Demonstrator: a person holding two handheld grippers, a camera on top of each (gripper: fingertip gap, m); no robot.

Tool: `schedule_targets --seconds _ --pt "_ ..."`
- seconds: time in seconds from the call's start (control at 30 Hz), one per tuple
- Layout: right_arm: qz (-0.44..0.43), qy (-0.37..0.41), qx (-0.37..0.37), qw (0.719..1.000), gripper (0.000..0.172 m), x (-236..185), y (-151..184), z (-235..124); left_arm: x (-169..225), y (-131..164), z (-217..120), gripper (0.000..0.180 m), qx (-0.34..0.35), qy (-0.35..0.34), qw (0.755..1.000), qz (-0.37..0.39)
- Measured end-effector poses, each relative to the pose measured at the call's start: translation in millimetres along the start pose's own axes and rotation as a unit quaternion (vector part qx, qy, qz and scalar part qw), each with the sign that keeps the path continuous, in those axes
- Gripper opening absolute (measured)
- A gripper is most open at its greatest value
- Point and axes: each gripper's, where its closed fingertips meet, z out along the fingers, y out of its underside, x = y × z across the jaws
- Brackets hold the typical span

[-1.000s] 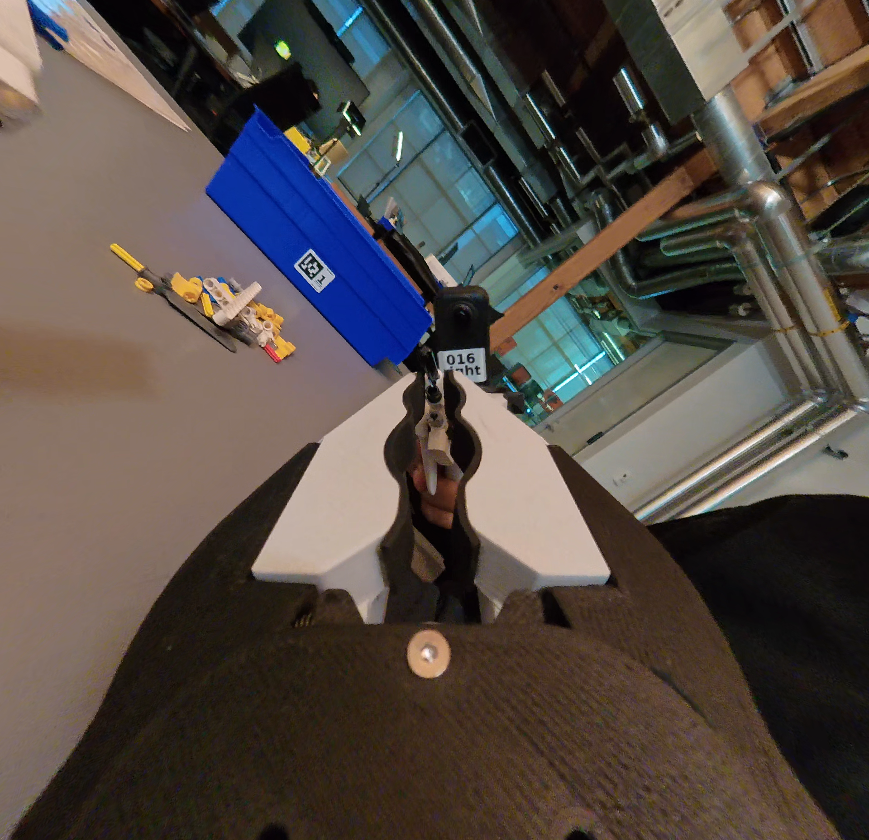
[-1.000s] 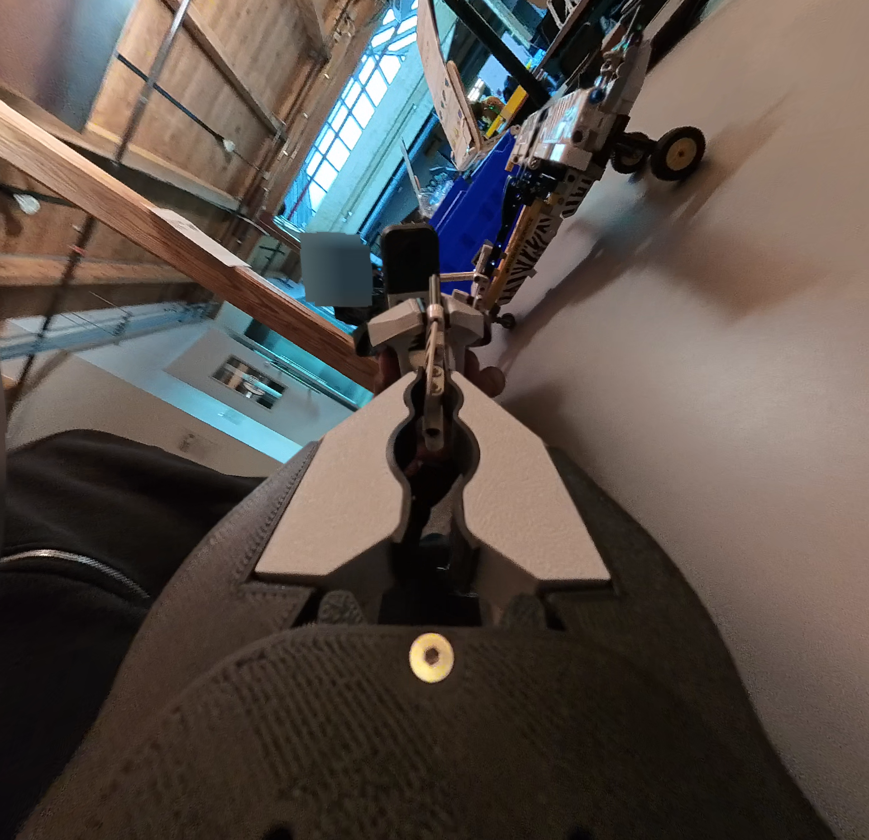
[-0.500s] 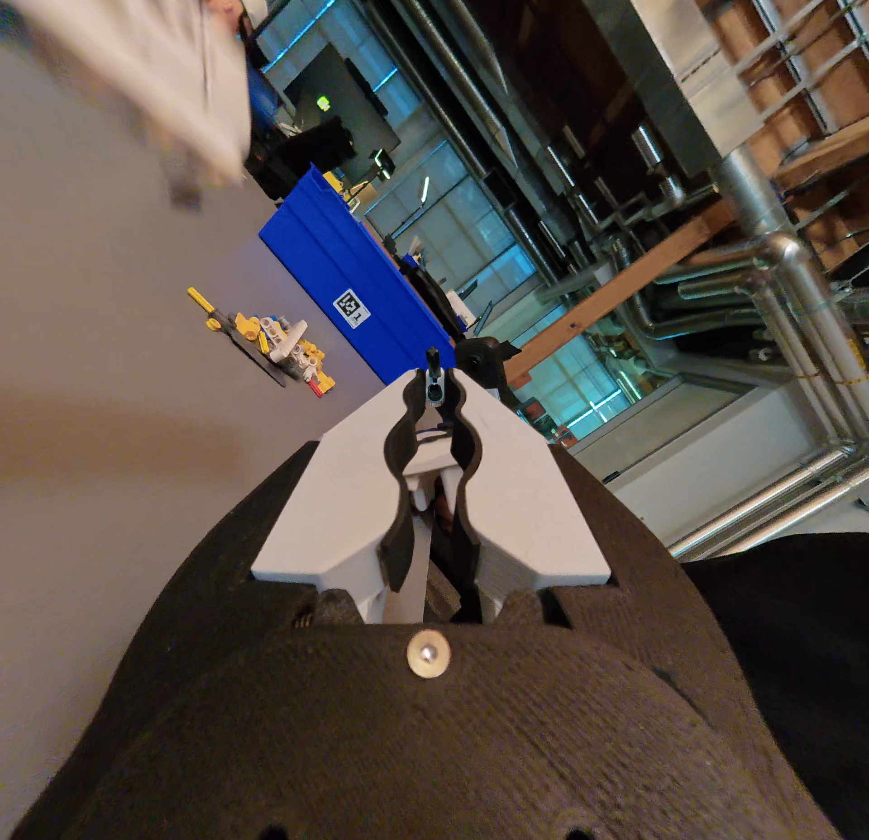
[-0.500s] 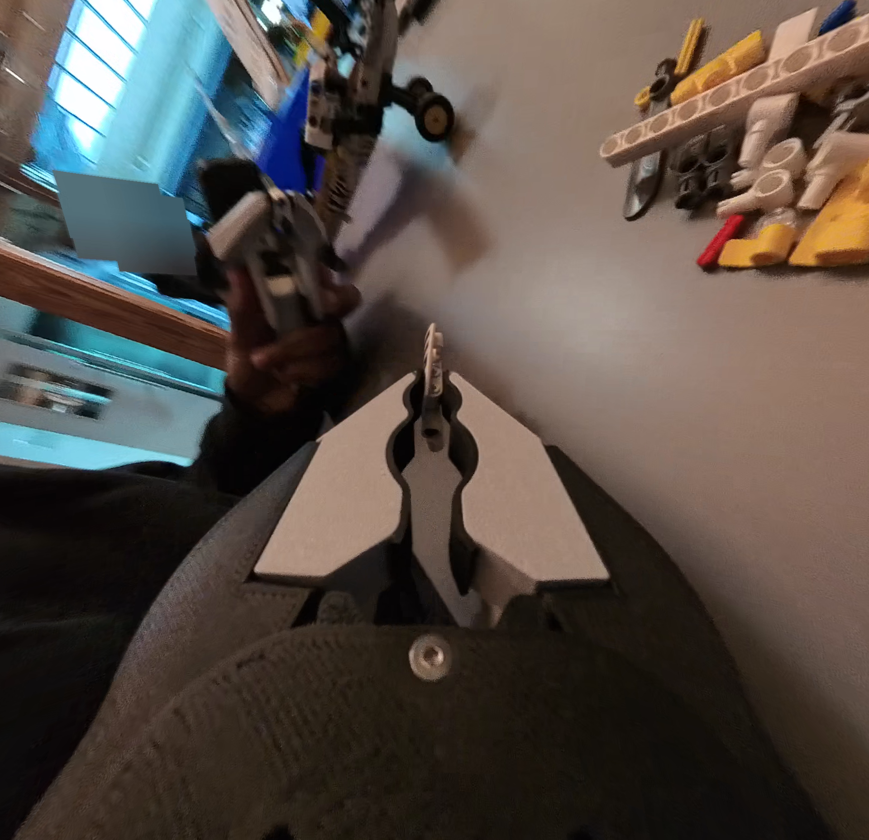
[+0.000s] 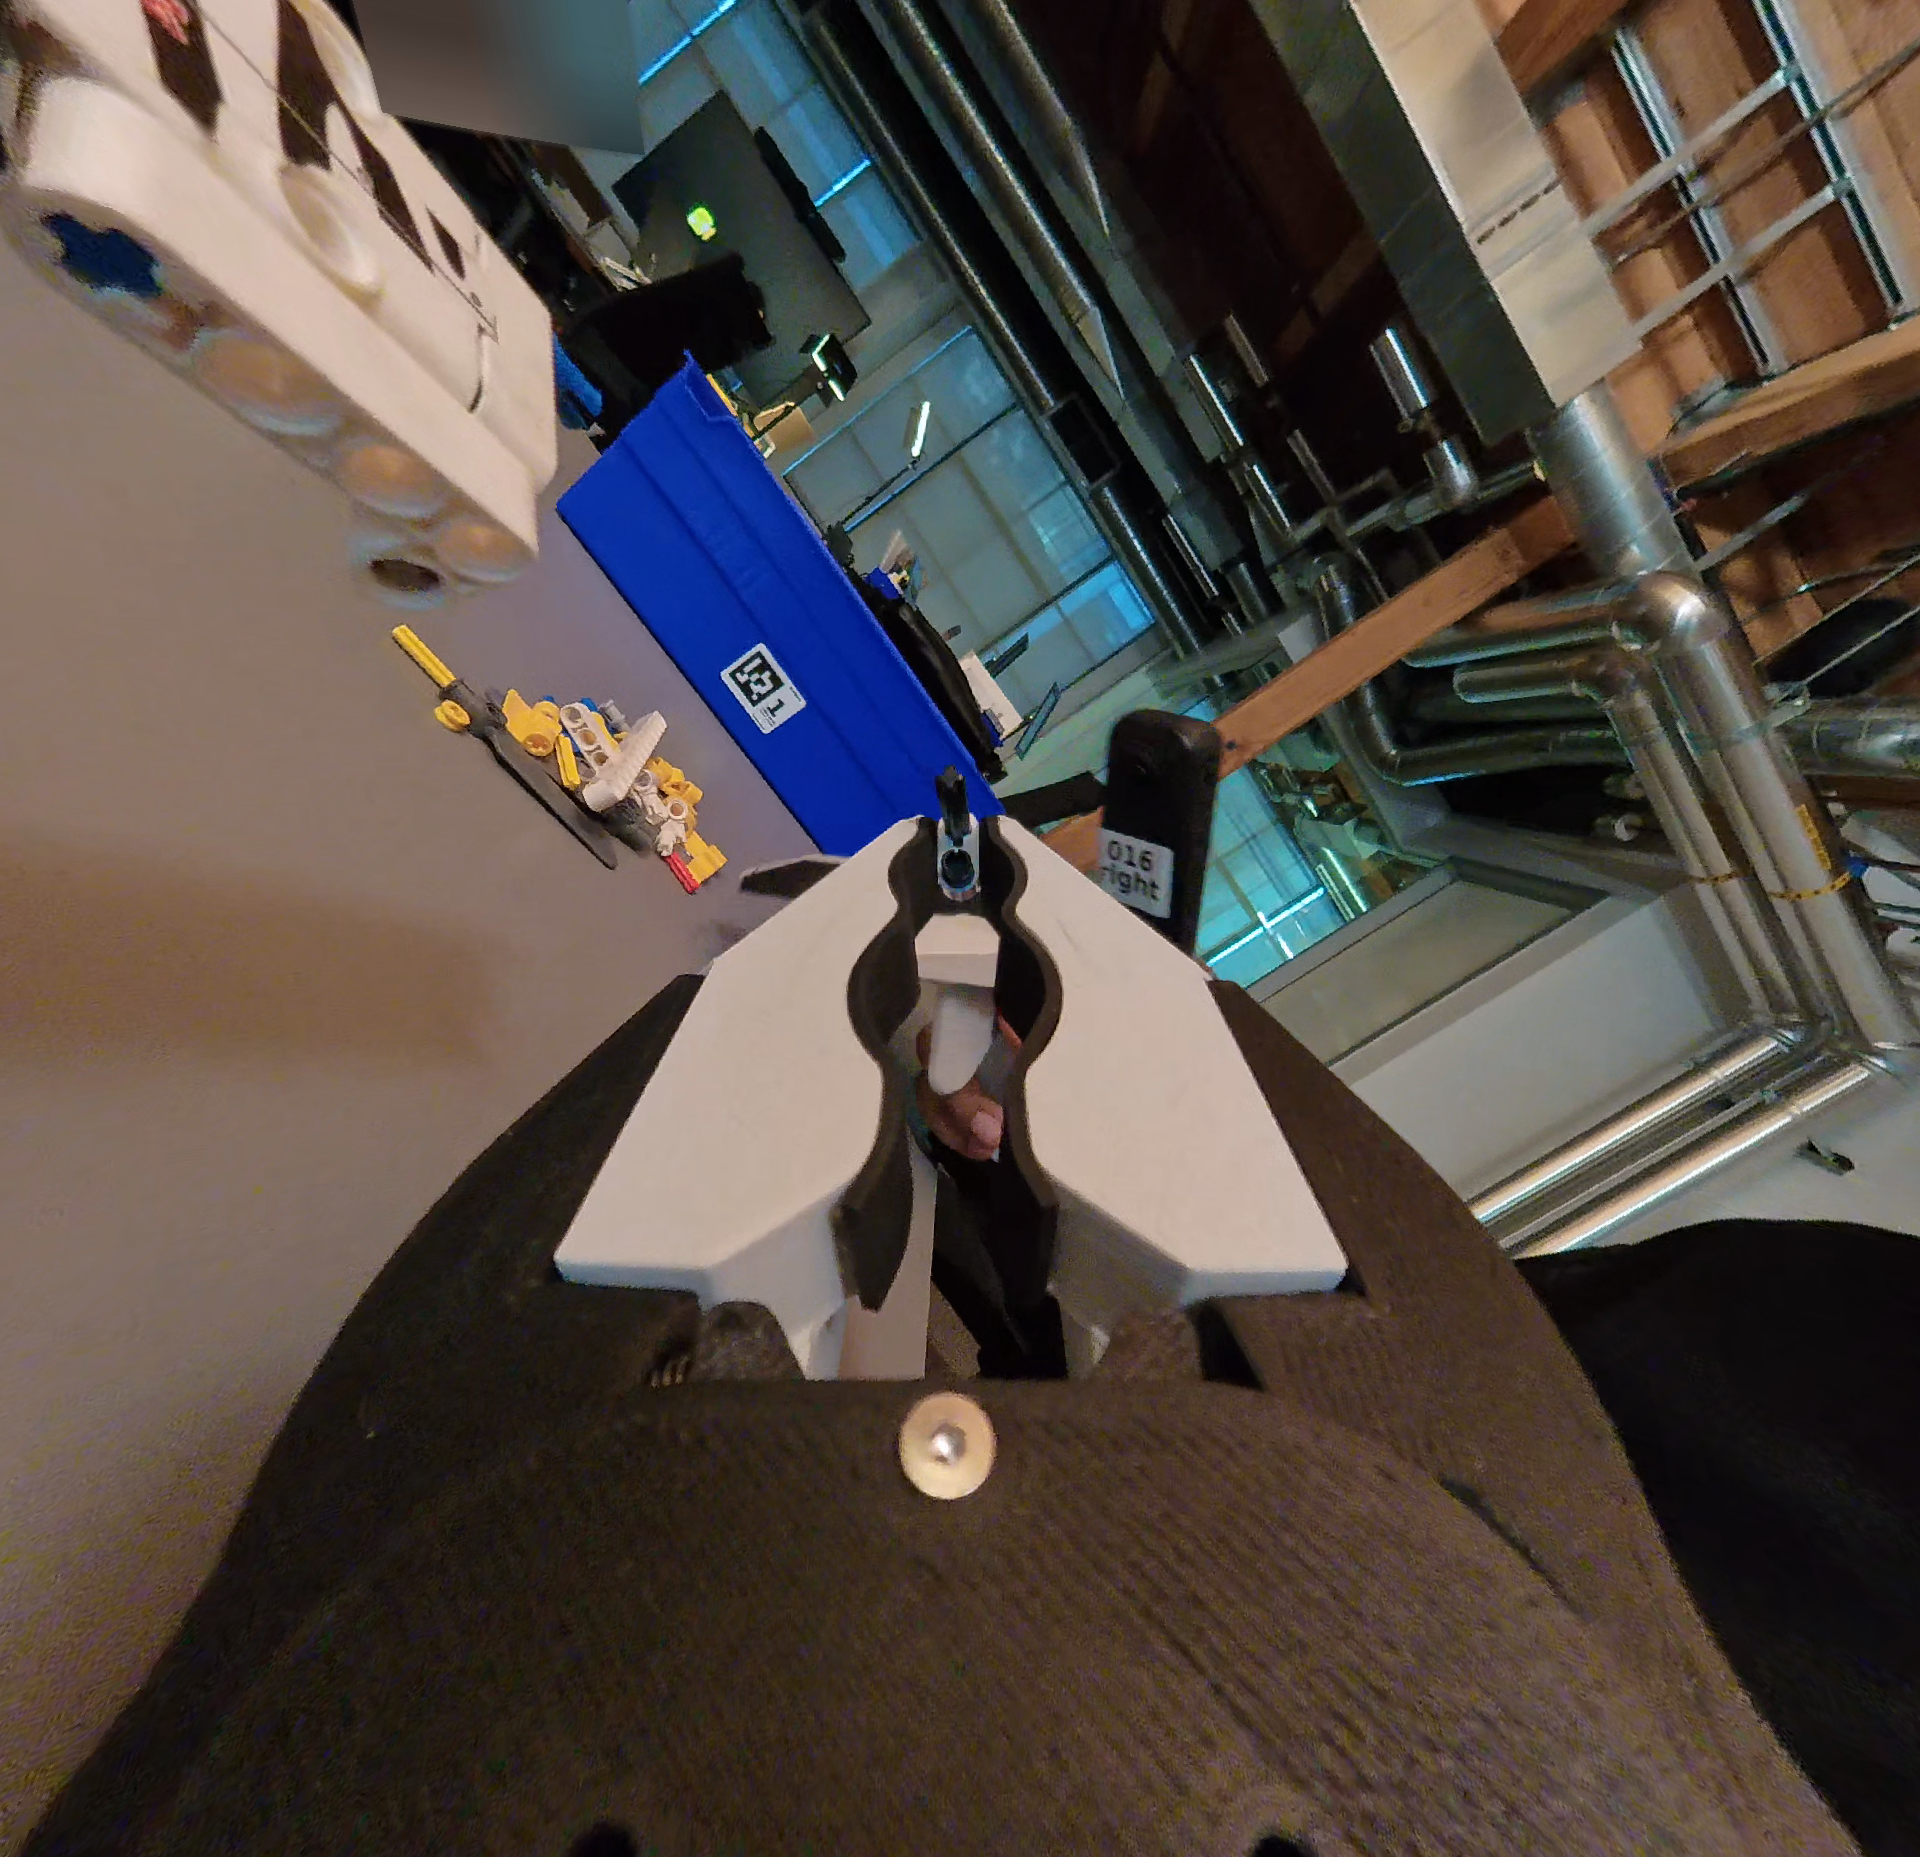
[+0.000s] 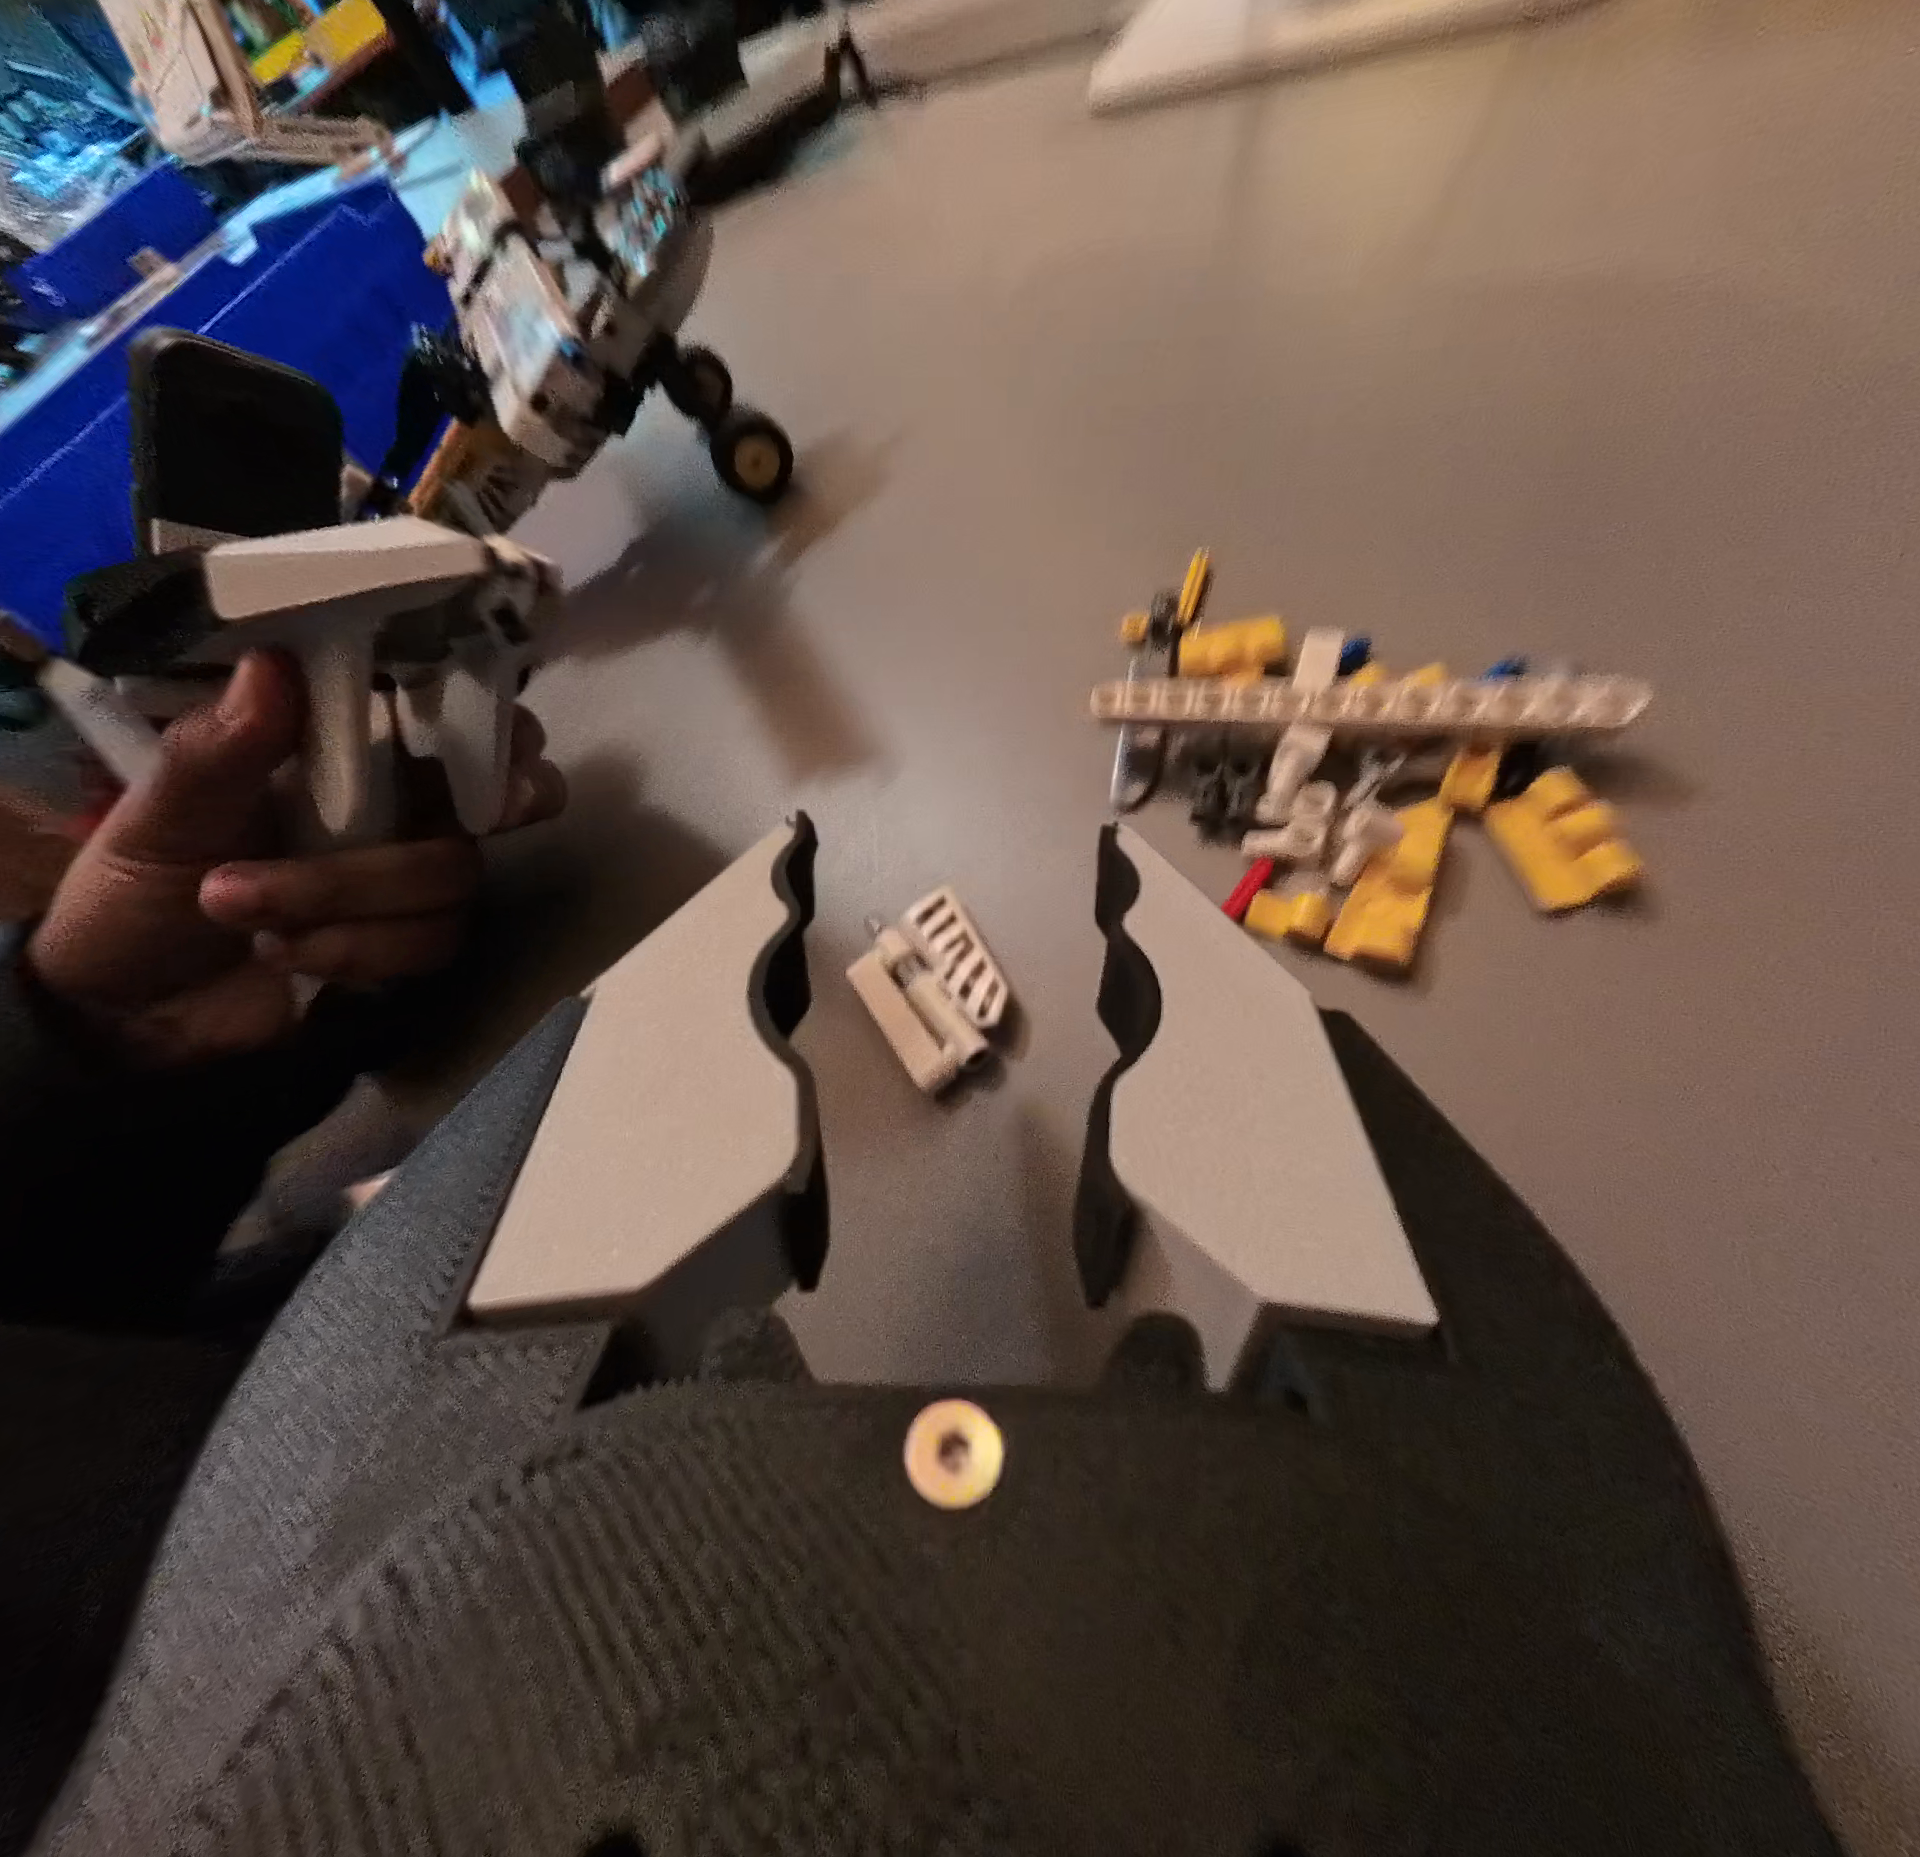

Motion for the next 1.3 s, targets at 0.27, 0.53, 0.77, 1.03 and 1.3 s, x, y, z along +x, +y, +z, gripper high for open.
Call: schedule_targets --seconds 0.27,0.53,0.77,1.03,1.3 --pt "-0.311 -0.036 0.174 0.934 0.023 -80 -32 -7 0 12 12 0.002 -0.042 0.017 0.999 -0.03" --pt "-0.36 -0.024 0.175 0.916 0.004 -84 -30 5 5 17 12 0.003 -0.057 0.038 0.997 -0.037" --pt "-0.338 -0.044 0.166 0.925 0.002 -83 -29 3 5 15 11 0.002 -0.036 0.016 0.999 0.006" --pt "-0.257 -0.105 0.153 0.948 0.0 -78 -22 -23 17 35 23 0.001 -0.069 0.049 0.996 -0.01" --pt "-0.135 -0.262 0.205 0.933 0.0 -100 -36 -71 68 45 30 0.001 -0.076 0.115 0.99 -0.014"
